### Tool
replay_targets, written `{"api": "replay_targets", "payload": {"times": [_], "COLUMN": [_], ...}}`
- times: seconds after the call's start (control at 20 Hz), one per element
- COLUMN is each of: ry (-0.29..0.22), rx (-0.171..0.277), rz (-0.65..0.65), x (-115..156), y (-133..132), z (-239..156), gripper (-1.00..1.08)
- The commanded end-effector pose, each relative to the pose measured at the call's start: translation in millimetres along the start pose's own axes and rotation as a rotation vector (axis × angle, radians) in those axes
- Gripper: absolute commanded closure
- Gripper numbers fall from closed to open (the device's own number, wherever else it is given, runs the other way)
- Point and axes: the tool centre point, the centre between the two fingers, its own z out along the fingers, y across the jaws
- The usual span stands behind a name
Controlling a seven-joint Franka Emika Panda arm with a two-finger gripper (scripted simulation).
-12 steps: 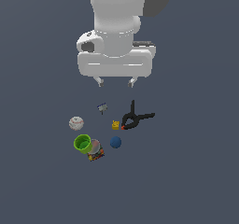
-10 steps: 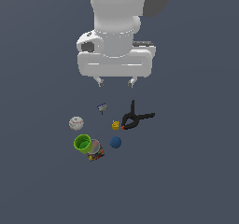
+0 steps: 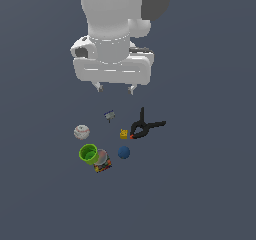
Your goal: Pick up a designated object from a clutter of objects.
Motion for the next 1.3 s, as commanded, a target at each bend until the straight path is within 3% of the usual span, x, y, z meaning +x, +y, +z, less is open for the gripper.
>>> {"api": "replay_targets", "payload": {"times": [0.0, 0.65, 1.25], "ry": [-0.001, -0.006, -0.018], "rx": [0.000, 0.000, -0.006], "rz": [0.001, 0.006, 0.016], "x": [0, 35, 99], "y": [0, 17, 60], "z": [0, 27, 101], "gripper": [-0.92, -0.92, -0.92]}}
